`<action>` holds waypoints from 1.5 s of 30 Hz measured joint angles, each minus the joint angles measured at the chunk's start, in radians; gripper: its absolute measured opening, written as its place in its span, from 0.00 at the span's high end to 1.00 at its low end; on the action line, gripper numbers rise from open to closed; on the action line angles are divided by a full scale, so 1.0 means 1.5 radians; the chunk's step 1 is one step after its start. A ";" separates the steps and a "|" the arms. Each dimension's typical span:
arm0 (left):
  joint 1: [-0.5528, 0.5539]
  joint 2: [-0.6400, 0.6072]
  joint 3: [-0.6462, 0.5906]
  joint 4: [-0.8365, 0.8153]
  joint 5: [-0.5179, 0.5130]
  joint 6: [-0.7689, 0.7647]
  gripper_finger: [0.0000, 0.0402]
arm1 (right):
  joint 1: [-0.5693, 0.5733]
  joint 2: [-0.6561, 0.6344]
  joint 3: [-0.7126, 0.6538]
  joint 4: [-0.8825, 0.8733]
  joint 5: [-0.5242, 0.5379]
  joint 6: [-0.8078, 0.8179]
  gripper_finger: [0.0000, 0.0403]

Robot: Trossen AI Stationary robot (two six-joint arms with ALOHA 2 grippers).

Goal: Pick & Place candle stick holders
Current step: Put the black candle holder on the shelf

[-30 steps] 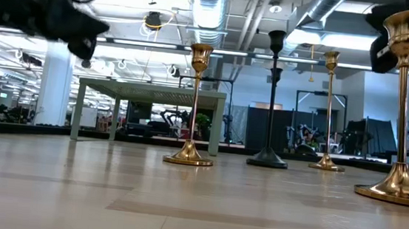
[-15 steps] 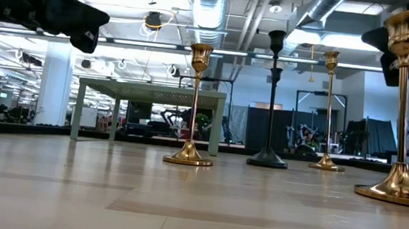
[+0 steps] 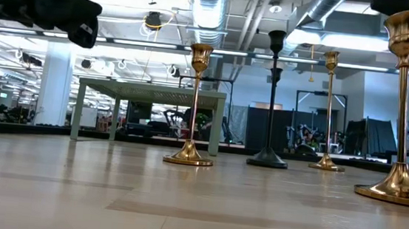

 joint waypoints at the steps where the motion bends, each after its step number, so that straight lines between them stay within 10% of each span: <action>1: 0.000 0.000 0.000 0.000 0.000 0.004 0.98 | 0.002 0.007 0.000 -0.001 0.005 -0.004 1.00; 35: 0.000 0.003 0.000 0.002 -0.029 0.003 0.98 | 0.000 0.022 0.000 0.003 0.017 -0.007 1.00; 45: 0.003 0.122 0.000 0.172 -0.088 0.057 0.98 | -0.021 0.022 -0.001 -0.002 0.017 -0.007 1.00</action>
